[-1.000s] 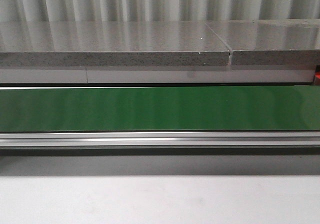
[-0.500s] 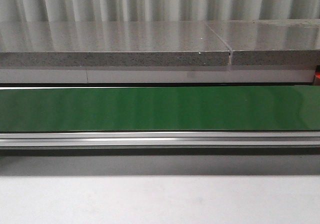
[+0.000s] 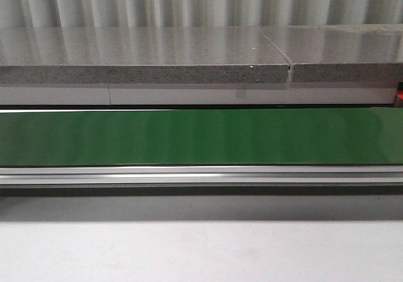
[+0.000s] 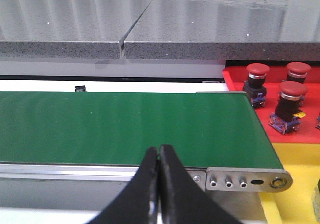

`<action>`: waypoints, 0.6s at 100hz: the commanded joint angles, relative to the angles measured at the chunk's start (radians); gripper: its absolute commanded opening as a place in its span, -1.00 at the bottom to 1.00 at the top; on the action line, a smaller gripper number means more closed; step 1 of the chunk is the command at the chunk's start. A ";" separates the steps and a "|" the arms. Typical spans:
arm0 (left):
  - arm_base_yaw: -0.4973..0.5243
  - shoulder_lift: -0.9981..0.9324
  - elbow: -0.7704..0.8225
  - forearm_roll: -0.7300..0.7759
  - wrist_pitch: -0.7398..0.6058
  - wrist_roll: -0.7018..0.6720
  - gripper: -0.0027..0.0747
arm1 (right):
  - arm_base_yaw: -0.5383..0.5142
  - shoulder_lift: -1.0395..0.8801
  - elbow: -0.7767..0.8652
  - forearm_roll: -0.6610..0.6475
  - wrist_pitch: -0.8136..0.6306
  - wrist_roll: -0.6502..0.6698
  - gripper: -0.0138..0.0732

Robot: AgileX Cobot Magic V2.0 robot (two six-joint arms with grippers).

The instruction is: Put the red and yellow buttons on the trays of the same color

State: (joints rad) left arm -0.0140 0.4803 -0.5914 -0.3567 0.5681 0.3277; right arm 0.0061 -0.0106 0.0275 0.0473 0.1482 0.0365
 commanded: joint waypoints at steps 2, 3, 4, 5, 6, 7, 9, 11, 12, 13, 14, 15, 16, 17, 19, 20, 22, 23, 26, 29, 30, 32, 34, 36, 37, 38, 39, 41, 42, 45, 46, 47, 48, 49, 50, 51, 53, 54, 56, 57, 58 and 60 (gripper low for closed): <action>-0.006 0.003 -0.025 -0.025 -0.073 -0.003 -0.98 | -0.005 -0.016 0.001 -0.014 -0.083 -0.001 -0.96; -0.006 0.003 -0.025 -0.025 -0.073 -0.003 -0.98 | -0.005 -0.016 0.001 -0.014 -0.083 -0.001 -0.96; -0.006 0.003 -0.025 -0.025 -0.073 -0.003 -0.98 | -0.005 -0.016 0.001 -0.014 -0.083 -0.001 -0.96; -0.006 0.003 -0.025 -0.025 -0.073 -0.003 -0.98 | -0.005 -0.016 0.001 -0.014 -0.083 -0.001 -0.96; -0.006 0.003 -0.025 -0.025 -0.073 -0.003 -0.98 | -0.005 -0.016 0.001 -0.014 -0.083 -0.001 -0.96; -0.006 0.003 -0.025 -0.025 -0.073 -0.003 -0.98 | -0.005 -0.016 0.001 -0.014 -0.083 -0.001 -0.96; -0.006 0.003 -0.025 -0.025 -0.073 -0.003 -0.98 | -0.005 -0.016 0.001 -0.014 -0.083 -0.001 -0.96; -0.006 0.003 -0.025 -0.025 -0.073 -0.003 -0.98 | -0.005 -0.016 0.001 -0.014 -0.083 -0.001 -0.96; -0.006 0.003 -0.025 -0.025 -0.073 -0.003 -0.98 | -0.005 -0.016 0.001 -0.014 -0.083 -0.001 -0.96; -0.006 0.003 -0.025 -0.025 -0.073 -0.003 -0.98 | -0.005 -0.016 0.001 -0.014 -0.083 -0.001 -0.96; -0.006 0.003 -0.025 -0.025 -0.073 -0.003 -0.98 | -0.005 -0.016 0.001 -0.014 -0.083 -0.001 -0.96; -0.006 0.003 -0.025 -0.025 -0.073 -0.003 -0.98 | -0.005 -0.016 0.001 -0.014 -0.083 -0.001 -0.96; -0.006 0.003 -0.025 -0.025 -0.073 -0.003 -0.98 | -0.005 -0.016 0.001 -0.014 -0.083 -0.001 -0.96; -0.006 0.003 -0.025 -0.025 -0.073 -0.003 -0.98 | -0.005 -0.016 0.001 -0.014 -0.083 -0.001 -0.96; -0.006 0.003 -0.025 -0.025 -0.073 -0.003 -0.98 | -0.005 -0.016 0.001 -0.014 -0.083 -0.001 -0.96; -0.006 0.003 -0.025 -0.025 -0.073 -0.003 -0.98 | -0.005 -0.016 0.001 -0.014 -0.083 -0.001 -0.96; -0.006 0.003 -0.025 -0.025 -0.073 -0.003 -0.98 | -0.005 -0.016 0.001 -0.014 -0.083 -0.001 -0.96; -0.006 0.003 -0.024 -0.025 -0.073 -0.003 -0.98 | -0.005 -0.016 0.001 -0.014 -0.083 -0.001 -0.96; -0.006 0.003 -0.023 -0.025 -0.079 -0.003 -0.98 | -0.005 -0.016 0.001 -0.014 -0.083 -0.001 -0.96; -0.006 0.003 -0.021 -0.025 -0.087 -0.003 -0.98 | -0.005 -0.016 0.001 -0.014 -0.083 -0.001 -0.96; -0.006 0.003 -0.018 -0.025 -0.090 -0.003 -0.98 | -0.005 -0.016 0.001 -0.014 -0.083 -0.001 -0.96; -0.006 0.003 -0.015 -0.025 -0.102 -0.003 -0.98 | -0.005 -0.016 0.001 -0.014 -0.083 -0.001 -0.96; -0.006 0.003 -0.012 -0.025 -0.121 -0.003 -0.98 | -0.005 -0.016 0.001 -0.014 -0.083 -0.001 -0.96; -0.006 0.003 -0.004 -0.025 -0.142 -0.003 -0.98 | -0.005 -0.016 0.001 -0.014 -0.083 -0.001 -0.96; -0.006 0.003 0.001 -0.025 -0.150 -0.003 -0.98 | -0.005 -0.016 0.001 -0.014 -0.083 -0.001 -0.96; -0.006 0.003 0.004 -0.025 -0.167 -0.003 -0.98 | -0.005 -0.016 0.001 -0.014 -0.083 -0.001 -0.96; -0.006 0.003 0.007 -0.025 -0.176 -0.003 -0.98 | -0.005 -0.016 0.001 -0.014 -0.083 -0.001 -0.96; -0.006 0.003 0.017 -0.025 -0.203 -0.003 -0.98 | -0.005 -0.016 0.001 -0.014 -0.083 -0.001 -0.96; -0.006 0.003 0.025 -0.025 -0.222 -0.003 -0.98 | -0.005 -0.016 0.001 -0.014 -0.083 -0.001 -0.96; -0.006 0.000 0.042 -0.025 -0.259 -0.003 -0.98 | -0.005 -0.016 0.001 -0.014 -0.083 -0.001 -0.96; -0.006 0.000 0.047 -0.025 -0.268 -0.003 -0.98 | -0.005 -0.016 0.001 -0.014 -0.083 -0.001 -0.96; -0.006 -0.001 0.057 -0.025 -0.284 -0.003 -0.98 | -0.005 -0.016 0.001 -0.014 -0.083 -0.001 -0.96; -0.006 -0.003 0.062 -0.025 -0.293 -0.003 -0.98 | -0.005 -0.016 0.001 -0.014 -0.083 -0.001 -0.96; -0.006 -0.003 0.072 -0.025 -0.307 -0.007 -0.98 | -0.005 -0.016 0.001 -0.014 -0.083 -0.001 -0.96; -0.006 -0.005 0.077 -0.025 -0.314 -0.007 -0.98 | -0.005 -0.016 0.001 -0.014 -0.083 -0.001 -0.96; -0.006 -0.007 0.087 -0.025 -0.320 -0.007 -0.98 | -0.005 -0.016 0.001 -0.014 -0.083 -0.001 -0.96; -0.006 -0.011 0.097 -0.025 -0.338 -0.010 -0.98 | -0.005 -0.016 0.001 -0.014 -0.083 -0.001 -0.96; -0.006 -0.012 0.107 -0.025 -0.348 -0.012 -0.98 | -0.005 -0.016 0.001 -0.014 -0.083 -0.001 -0.96; -0.006 -0.018 0.123 -0.022 -0.361 -0.018 -0.98 | -0.005 -0.016 0.001 -0.014 -0.083 -0.001 -0.96; -0.006 -0.020 0.128 -0.020 -0.364 -0.021 -0.98 | -0.005 -0.016 0.001 -0.014 -0.083 -0.001 -0.96; -0.006 -0.024 0.139 -0.015 -0.369 -0.024 -0.98 | -0.005 -0.016 0.001 -0.014 -0.083 -0.001 -0.96; -0.006 -0.033 0.149 -0.010 -0.380 -0.034 -0.98 | -0.005 -0.016 0.001 -0.014 -0.083 -0.001 -0.96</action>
State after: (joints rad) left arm -0.0140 0.4660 -0.4657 -0.3600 0.3253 0.3210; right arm 0.0061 -0.0106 0.0275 0.0473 0.1482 0.0365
